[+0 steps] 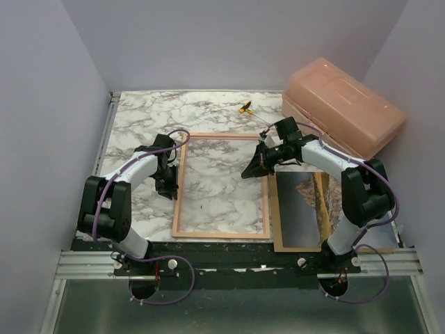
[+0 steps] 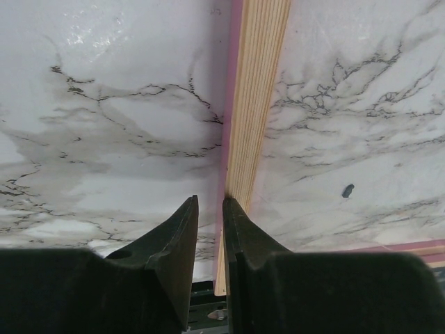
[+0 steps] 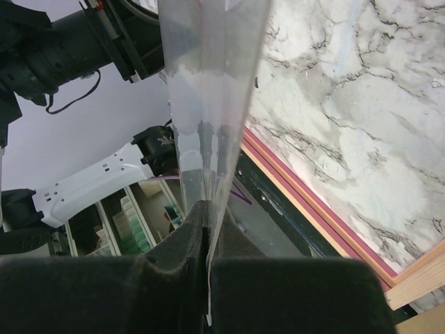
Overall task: Put the photo into the frame
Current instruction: Place the photo frame item in the photo frame.
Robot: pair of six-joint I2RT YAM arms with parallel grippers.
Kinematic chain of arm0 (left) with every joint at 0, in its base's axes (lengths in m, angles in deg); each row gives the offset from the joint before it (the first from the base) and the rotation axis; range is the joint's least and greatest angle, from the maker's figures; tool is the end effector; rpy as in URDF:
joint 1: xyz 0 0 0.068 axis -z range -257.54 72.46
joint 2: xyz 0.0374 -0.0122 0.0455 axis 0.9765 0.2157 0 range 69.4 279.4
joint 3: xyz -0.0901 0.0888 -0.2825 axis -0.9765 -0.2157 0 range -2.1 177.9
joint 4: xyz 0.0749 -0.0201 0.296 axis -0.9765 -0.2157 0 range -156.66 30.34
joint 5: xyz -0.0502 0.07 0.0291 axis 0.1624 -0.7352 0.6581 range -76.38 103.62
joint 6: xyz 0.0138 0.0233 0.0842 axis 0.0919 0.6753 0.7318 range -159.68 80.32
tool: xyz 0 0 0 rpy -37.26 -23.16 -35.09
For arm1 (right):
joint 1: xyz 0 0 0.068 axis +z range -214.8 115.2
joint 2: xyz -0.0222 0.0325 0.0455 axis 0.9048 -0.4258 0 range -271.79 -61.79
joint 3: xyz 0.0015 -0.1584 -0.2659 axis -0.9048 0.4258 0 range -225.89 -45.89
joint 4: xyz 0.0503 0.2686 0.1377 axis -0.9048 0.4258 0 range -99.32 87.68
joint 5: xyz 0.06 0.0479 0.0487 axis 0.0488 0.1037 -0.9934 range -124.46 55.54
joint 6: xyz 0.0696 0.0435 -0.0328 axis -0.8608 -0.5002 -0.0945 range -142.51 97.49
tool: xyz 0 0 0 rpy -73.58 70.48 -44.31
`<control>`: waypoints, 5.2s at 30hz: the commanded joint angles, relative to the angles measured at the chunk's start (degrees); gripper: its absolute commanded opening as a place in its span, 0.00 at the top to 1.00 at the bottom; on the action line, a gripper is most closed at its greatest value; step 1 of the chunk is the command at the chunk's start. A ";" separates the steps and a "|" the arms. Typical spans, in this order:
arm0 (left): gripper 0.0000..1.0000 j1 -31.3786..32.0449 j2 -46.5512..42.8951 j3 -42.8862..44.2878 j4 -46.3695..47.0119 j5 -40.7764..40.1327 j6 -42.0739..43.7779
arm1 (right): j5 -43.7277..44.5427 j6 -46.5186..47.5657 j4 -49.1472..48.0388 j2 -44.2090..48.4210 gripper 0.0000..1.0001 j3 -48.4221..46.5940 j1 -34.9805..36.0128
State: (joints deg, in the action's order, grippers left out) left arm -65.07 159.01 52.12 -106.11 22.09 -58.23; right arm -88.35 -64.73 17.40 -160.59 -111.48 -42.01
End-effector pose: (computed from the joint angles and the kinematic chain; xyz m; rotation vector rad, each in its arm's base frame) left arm 0.3023 -0.0788 0.1448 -0.1446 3.0285 -0.2742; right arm 0.3475 0.2149 0.1978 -0.0900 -2.6606 -1.5117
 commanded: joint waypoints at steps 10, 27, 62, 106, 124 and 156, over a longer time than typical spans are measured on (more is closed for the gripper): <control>0.77 1.23 1.81 -0.78 1.28 -0.41 0.18 | -4.19 -3.92 -1.10 3.86 0.99 2.83 2.53; 0.78 1.59 2.24 -0.78 1.19 -0.60 0.09 | 1.63 6.43 5.25 -1.55 1.00 -3.22 4.33; 0.77 1.79 2.95 -0.68 1.10 -0.30 0.09 | 12.67 14.98 10.49 -2.01 1.00 -11.86 4.37; 0.78 1.94 2.76 -0.61 0.89 -0.58 0.09 | -3.45 1.67 -17.43 3.34 0.99 -4.45 4.39; 0.79 2.03 2.86 -0.52 0.84 -0.60 0.09 | 4.80 3.55 -9.26 1.21 1.00 -3.12 4.36; 0.79 2.30 3.03 -0.51 0.71 -0.67 0.09 | 14.75 11.23 5.37 -2.93 1.00 -6.65 4.28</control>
State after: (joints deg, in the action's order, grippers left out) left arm -63.89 159.51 52.73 -106.70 21.19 -58.10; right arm -72.00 -53.54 23.35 -162.30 -117.40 -38.63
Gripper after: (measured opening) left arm 0.208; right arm 0.036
